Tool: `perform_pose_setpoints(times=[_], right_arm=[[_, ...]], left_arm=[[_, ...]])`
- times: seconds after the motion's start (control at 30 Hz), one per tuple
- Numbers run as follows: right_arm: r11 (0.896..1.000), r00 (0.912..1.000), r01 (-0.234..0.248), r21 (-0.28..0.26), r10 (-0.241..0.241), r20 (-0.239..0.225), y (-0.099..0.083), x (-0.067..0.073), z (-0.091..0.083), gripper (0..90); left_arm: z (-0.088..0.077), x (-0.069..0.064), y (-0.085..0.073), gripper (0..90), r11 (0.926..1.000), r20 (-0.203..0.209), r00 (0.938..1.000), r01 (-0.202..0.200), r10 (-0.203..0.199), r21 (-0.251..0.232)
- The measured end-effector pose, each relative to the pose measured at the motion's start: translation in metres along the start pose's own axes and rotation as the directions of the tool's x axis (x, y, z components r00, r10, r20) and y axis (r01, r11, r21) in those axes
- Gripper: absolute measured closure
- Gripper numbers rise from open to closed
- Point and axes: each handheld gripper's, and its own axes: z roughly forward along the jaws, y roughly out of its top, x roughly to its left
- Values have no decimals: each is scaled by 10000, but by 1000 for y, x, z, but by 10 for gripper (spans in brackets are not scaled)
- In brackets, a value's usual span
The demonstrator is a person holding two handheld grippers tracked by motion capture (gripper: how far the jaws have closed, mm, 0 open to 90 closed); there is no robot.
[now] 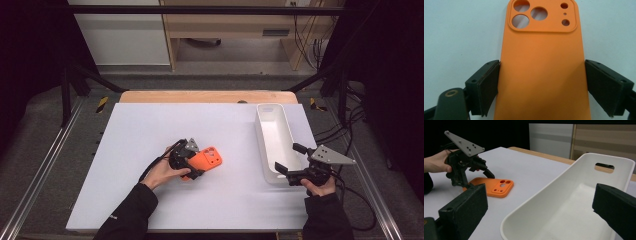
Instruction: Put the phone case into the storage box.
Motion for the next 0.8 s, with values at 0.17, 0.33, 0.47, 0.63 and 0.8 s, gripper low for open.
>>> perform_pose_setpoints(times=[0.17, 0.33, 0.47, 0.63, 0.8], right_arm=[[10000, 10000, 4, -12, -4, 17, 0, 0, 0, 5], [10000, 10000, 21, -53, -21, 18, 0, 0, 0, 5], [10000, 10000, -11, -21, 11, 6, 0, 0, 0, 5], [10000, 10000, -5, -13, 5, 11, 0, 0, 0, 5], [10000, 10000, -3, -19, 3, -4, 0, 0, 0, 5]], left_arm=[[0, 0, -1, 145, 10000, -8, 10000, 7, -7, -12], [0, 0, -1, 146, 10000, 22, 10000, 3, -3, -76], [0, 0, -2, 152, 10000, 68, 10000, 28, -27, -92], [0, 0, -2, 155, 9999, 78, 10000, 22, -21, -105], [-1, 1, -2, 156, 9998, 92, 10000, 29, -27, -173]])
